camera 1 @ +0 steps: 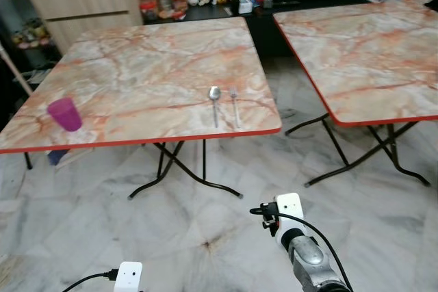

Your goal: Setting the table

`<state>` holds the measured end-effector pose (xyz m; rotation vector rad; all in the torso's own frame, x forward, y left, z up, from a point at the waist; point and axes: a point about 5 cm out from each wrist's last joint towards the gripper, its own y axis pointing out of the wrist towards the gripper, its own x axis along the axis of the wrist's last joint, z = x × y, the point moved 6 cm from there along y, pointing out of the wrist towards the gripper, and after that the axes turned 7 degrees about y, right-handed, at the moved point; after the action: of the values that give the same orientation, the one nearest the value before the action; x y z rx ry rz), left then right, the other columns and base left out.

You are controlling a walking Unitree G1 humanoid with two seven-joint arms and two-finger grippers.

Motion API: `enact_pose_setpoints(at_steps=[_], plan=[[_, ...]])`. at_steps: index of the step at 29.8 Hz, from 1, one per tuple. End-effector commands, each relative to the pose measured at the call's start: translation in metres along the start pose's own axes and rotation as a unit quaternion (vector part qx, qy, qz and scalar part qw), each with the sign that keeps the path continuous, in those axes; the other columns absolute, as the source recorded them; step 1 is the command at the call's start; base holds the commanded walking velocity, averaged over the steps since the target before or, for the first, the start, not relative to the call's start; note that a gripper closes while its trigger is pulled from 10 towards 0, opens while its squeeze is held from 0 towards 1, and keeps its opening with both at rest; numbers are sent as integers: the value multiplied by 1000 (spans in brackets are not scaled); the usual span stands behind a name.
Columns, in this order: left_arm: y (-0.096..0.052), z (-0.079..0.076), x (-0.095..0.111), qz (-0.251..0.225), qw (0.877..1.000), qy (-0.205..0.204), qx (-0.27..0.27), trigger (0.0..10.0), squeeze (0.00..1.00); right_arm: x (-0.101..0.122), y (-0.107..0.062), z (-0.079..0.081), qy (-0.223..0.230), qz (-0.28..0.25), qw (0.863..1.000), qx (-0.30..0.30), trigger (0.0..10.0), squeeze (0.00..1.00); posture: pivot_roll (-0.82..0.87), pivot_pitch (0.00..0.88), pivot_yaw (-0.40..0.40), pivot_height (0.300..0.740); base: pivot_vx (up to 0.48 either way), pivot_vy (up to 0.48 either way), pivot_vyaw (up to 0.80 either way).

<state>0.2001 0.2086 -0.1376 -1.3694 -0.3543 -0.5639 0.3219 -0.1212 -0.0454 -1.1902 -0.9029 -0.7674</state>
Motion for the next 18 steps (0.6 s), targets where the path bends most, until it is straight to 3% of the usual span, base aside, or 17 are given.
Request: enact_pose_setpoints(at_steps=[1,2,6,8,13,18], plan=[[0,7,-1,-1,1000,-6,14,10000,0,48,11,15,-20,-79,996,25,10000,0,31,26,50,740,0,0,0],[-1,8,0,-4,1000,-10,17,10000,0,81,15,25,-32,-132,990,41,10000,0,31,26,50,740,0,0,0],[0,8,3,-8,1000,-13,20,10000,0,132,17,44,-36,-211,975,67,10000,0,33,23,49,740,0,0,0],[0,8,3,-8,1000,-13,20,10000,0,132,17,44,-36,-211,975,67,10000,0,33,23,49,740,0,0,0],[0,10,8,-18,999,-21,28,10000,0,170,13,57,-40,-268,959,83,10000,0,36,18,43,740,0,0,0],[0,11,9,-22,999,-21,32,10000,0,171,14,56,-39,-266,960,78,10000,0,34,18,39,740,0,0,0]])
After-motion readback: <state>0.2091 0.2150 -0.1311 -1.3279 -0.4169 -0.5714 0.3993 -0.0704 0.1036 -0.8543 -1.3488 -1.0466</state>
